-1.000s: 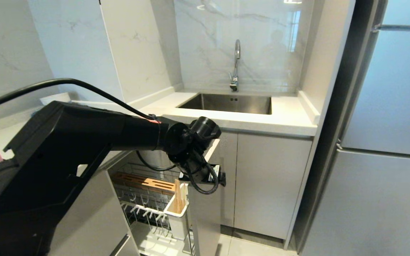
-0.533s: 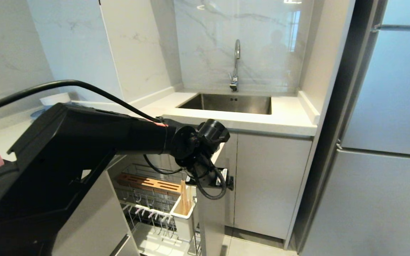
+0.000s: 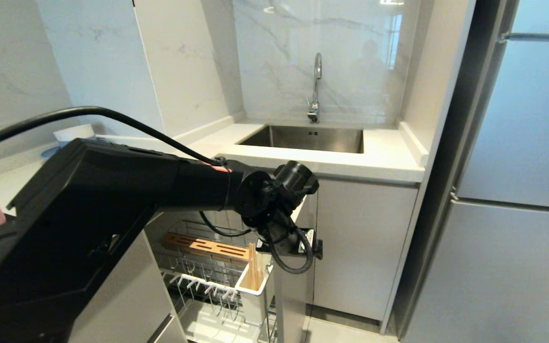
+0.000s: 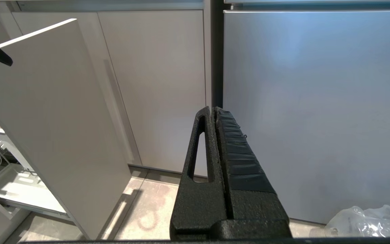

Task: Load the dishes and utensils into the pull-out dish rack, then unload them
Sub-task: Open the cupboard, then pick up the bowl and place it in the cupboard

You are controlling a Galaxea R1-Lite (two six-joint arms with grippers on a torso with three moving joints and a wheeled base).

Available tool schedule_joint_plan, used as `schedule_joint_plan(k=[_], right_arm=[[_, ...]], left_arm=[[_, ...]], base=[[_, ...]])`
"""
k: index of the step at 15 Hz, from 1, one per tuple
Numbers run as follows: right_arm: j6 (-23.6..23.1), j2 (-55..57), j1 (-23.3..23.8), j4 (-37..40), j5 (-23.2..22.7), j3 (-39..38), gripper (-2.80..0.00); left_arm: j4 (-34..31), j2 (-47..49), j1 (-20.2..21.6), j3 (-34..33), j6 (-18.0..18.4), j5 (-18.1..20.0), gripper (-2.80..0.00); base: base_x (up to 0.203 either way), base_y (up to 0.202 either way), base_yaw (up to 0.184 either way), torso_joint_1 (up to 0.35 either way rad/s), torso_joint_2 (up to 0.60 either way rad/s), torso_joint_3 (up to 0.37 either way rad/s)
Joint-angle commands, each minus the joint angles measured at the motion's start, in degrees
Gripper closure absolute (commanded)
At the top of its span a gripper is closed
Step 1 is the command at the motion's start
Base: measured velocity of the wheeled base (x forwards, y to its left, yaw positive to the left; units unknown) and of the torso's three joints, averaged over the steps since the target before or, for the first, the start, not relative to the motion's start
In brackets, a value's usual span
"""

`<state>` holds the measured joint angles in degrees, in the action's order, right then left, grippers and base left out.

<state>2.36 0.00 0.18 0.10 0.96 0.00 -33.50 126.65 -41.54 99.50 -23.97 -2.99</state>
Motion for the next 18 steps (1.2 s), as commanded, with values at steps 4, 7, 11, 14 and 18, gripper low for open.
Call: schedule_joint_plan(k=[4, 7, 11, 14, 18], right_arm=[[0.01, 0.00, -0.01, -0.01, 0.00, -0.09, 0.00], [0.01, 0.00, -0.01, -0.01, 0.00, -0.09, 0.00], [0.01, 0.00, -0.01, -0.01, 0.00, -0.09, 0.00], [0.01, 0.00, -0.01, -0.01, 0.00, -0.09, 0.00], [0.01, 0.00, -0.01, -0.01, 0.00, -0.09, 0.00]], left_arm=[[-0.30, -0.24, -1.49, 0.17, -1.63, 1.15, -2.80], [-0.69, -0.27, -1.73, 0.40, -1.79, 1.06, -2.80], [-1.08, -0.23, -1.05, 0.70, -1.67, 0.75, -2.80], [-1.13, -0.99, -0.28, 0.70, -1.43, 0.53, -2.80], [-1.26, -7.30, 0.67, 0.44, -1.42, 0.09, -2.80]], base=[[0.000, 0.000, 0.000, 0.000, 0.00, 0.000], [0.000, 0.000, 0.000, 0.000, 0.00, 0.000], [0.000, 0.000, 0.000, 0.000, 0.00, 0.000], [0.000, 0.000, 0.000, 0.000, 0.00, 0.000], [0.000, 0.000, 0.000, 0.000, 0.00, 0.000]])
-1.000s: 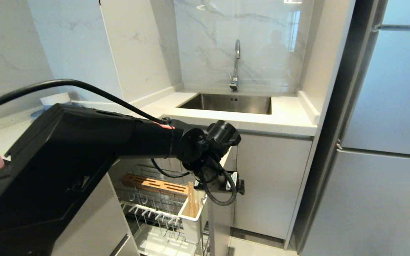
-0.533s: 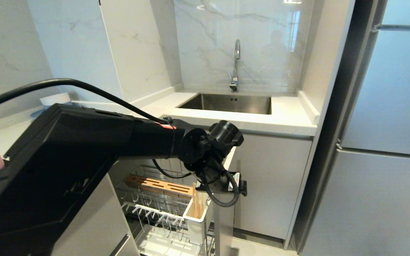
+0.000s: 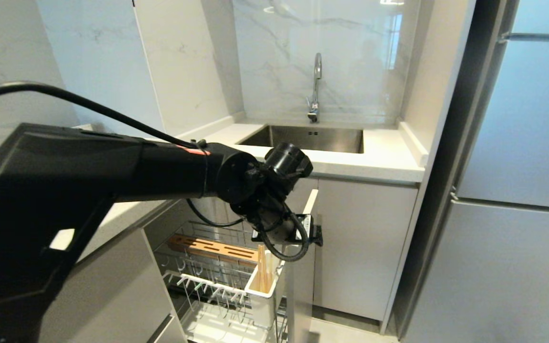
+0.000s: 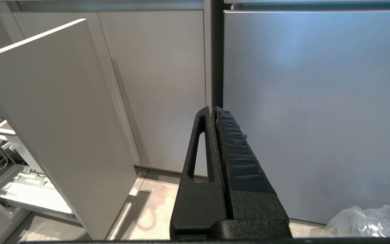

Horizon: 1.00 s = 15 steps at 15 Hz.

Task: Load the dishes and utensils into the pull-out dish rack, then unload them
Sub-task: Pick up the bowl and place it in the cupboard

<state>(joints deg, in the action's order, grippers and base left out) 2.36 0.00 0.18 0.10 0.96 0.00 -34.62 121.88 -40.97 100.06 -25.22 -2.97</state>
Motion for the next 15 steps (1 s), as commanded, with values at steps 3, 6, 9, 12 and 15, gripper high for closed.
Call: schedule_joint_plan(k=[3, 6, 9, 12, 15], right_arm=[[0.01, 0.00, -0.01, -0.01, 0.00, -0.09, 0.00], [0.01, 0.00, -0.01, -0.01, 0.00, -0.09, 0.00], [0.01, 0.00, -0.01, -0.01, 0.00, -0.09, 0.00], [0.01, 0.00, -0.01, -0.01, 0.00, -0.09, 0.00], [0.01, 0.00, -0.01, -0.01, 0.00, -0.09, 0.00]], left_arm=[[-0.17, -8.47, 0.22, -1.09, 0.17, -2.60, -2.80], [0.07, -15.32, 0.16, -3.66, 2.73, -3.41, -2.80], [0.21, -21.42, 0.19, -4.93, 4.45, -3.60, 0.00], [0.35, -27.33, 0.19, -5.84, 4.86, -4.16, 0.00], [0.67, -34.54, 1.64, -7.05, 7.88, -4.99, 0.00]], base=[[0.000, 0.000, 0.000, 0.000, 0.00, 0.000], [0.000, 0.000, 0.000, 0.000, 0.00, 0.000], [0.000, 0.000, 0.000, 0.000, 0.00, 0.000], [0.000, 0.000, 0.000, 0.000, 0.00, 0.000], [0.000, 0.000, 0.000, 0.000, 0.00, 0.000]])
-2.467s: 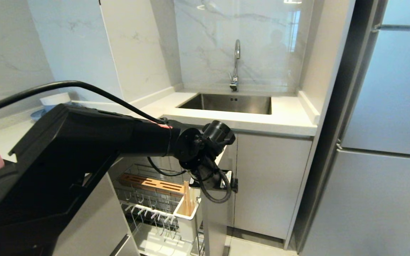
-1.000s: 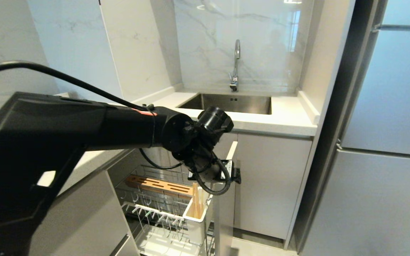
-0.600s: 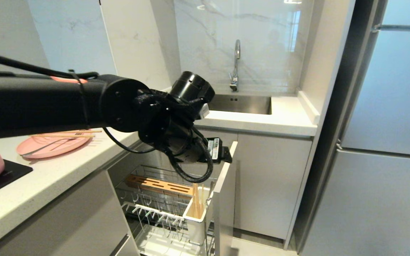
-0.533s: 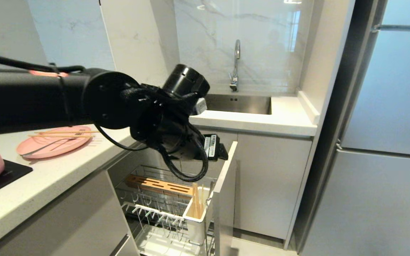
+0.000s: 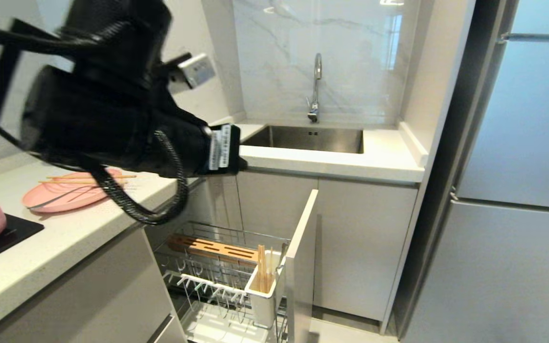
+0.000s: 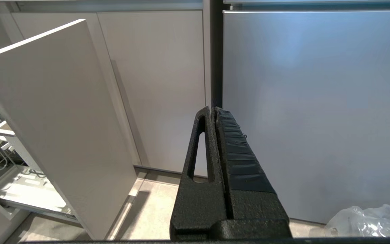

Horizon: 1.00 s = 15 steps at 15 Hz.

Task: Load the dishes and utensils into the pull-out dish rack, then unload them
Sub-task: Pick up the bowl and place it in the cupboard

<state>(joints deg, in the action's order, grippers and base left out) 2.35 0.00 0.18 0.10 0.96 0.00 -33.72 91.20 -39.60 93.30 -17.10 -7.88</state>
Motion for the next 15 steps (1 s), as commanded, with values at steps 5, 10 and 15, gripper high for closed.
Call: schedule_joint_plan(k=[5, 10, 15], right_arm=[[0.02, 0.00, -0.01, -0.01, 0.00, -0.09, 0.00], [0.02, 0.00, -0.01, -0.01, 0.00, -0.09, 0.00], [0.02, 0.00, -0.01, -0.01, 0.00, -0.09, 0.00]], left_arm=[[4.81, -18.09, 15.43, -5.84, 10.16, 2.00, 0.00], [6.21, -36.87, 31.70, -12.74, 23.23, 8.56, 0.00], [-4.31, -60.65, 41.50, -24.86, 26.79, 15.39, 0.00]], base=[[0.000, 0.000, 0.000, 0.000, 0.00, 0.000], [0.000, 0.000, 0.000, 0.000, 0.00, 0.000], [0.000, 0.000, 0.000, 0.000, 0.00, 0.000]])
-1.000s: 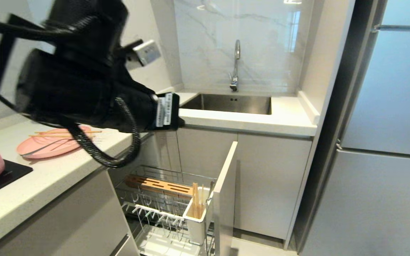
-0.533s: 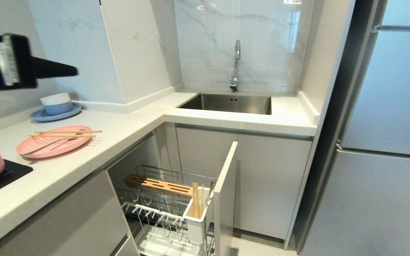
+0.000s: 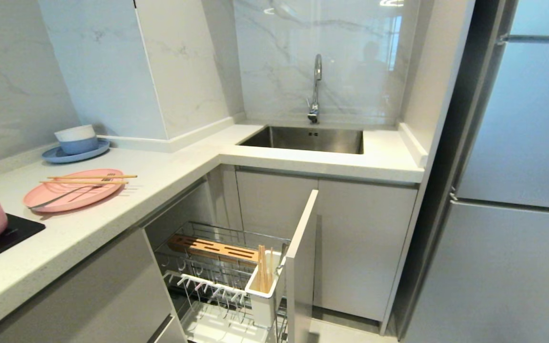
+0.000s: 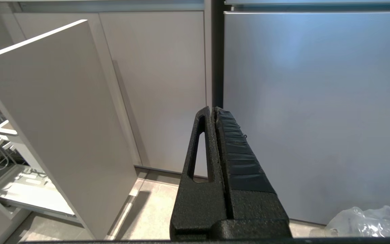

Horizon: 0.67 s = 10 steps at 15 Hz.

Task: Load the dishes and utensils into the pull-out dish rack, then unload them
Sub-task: Pick up the bowl and place it in the cupboard

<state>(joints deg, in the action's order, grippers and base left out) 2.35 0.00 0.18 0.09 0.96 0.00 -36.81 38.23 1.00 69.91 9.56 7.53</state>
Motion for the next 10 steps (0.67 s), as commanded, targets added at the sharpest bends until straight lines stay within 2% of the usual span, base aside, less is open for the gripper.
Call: schedule_joint_plan(k=[1, 3, 5, 10], right_arm=[[0.02, 0.00, -0.01, 0.00, 0.00, -0.09, 0.00], [0.02, 0.00, -0.01, 0.00, 0.00, -0.09, 0.00], [0.02, 0.00, -0.01, 0.00, 0.00, -0.09, 0.00], [0.02, 0.00, -0.01, 0.00, 0.00, -0.09, 0.00]], left_arm=[[-4.21, -12.46, 1.52, -3.58, -0.29, 0.23, 0.00], [-7.40, -20.47, 2.73, -8.00, -0.52, -0.98, 0.00], [-9.90, -23.14, 4.02, -12.92, -2.11, -7.01, 0.00], [-9.60, -23.98, 2.96, -18.19, -2.81, -7.53, 0.00]], base=[[0.000, 0.000, 0.000, 0.000, 0.00, 0.000], [0.000, 0.000, 0.000, 0.000, 0.00, 0.000], [0.000, 0.000, 0.000, 0.000, 0.00, 0.000], [0.000, 0.000, 0.000, 0.000, 0.00, 0.000]])
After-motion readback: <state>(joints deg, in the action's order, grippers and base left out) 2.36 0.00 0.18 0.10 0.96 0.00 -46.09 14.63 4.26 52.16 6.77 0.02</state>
